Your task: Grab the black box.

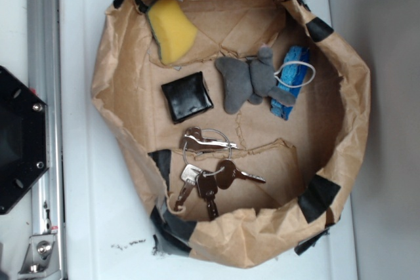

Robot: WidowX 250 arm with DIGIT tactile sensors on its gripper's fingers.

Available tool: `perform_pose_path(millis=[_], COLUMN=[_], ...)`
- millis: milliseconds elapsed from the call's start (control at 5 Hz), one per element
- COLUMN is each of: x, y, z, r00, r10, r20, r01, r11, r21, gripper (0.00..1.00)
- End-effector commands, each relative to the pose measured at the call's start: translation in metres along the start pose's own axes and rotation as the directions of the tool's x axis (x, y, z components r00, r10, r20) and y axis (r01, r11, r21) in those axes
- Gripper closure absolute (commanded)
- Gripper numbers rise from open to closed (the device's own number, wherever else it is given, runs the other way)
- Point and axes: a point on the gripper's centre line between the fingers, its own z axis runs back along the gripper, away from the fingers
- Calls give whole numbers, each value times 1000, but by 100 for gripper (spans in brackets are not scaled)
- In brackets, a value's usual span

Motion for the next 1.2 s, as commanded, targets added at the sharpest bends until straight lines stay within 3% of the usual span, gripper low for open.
perform_pose_path(millis=[0, 200, 400, 600, 1000], x=[0, 46, 82, 92, 92], y=[0, 6, 23, 49, 49], z=[0, -11, -39, -47, -47], r00=[1000, 998, 994, 998, 998], r10=[0, -58, -39, 65, 65], r20=[0, 10, 99, 5, 5], r01=[0, 58, 26, -65, -65], r11=[1000, 998, 991, 973, 973], r21=[0, 20, 129, 221, 221], gripper=[0, 0, 0, 0, 0])
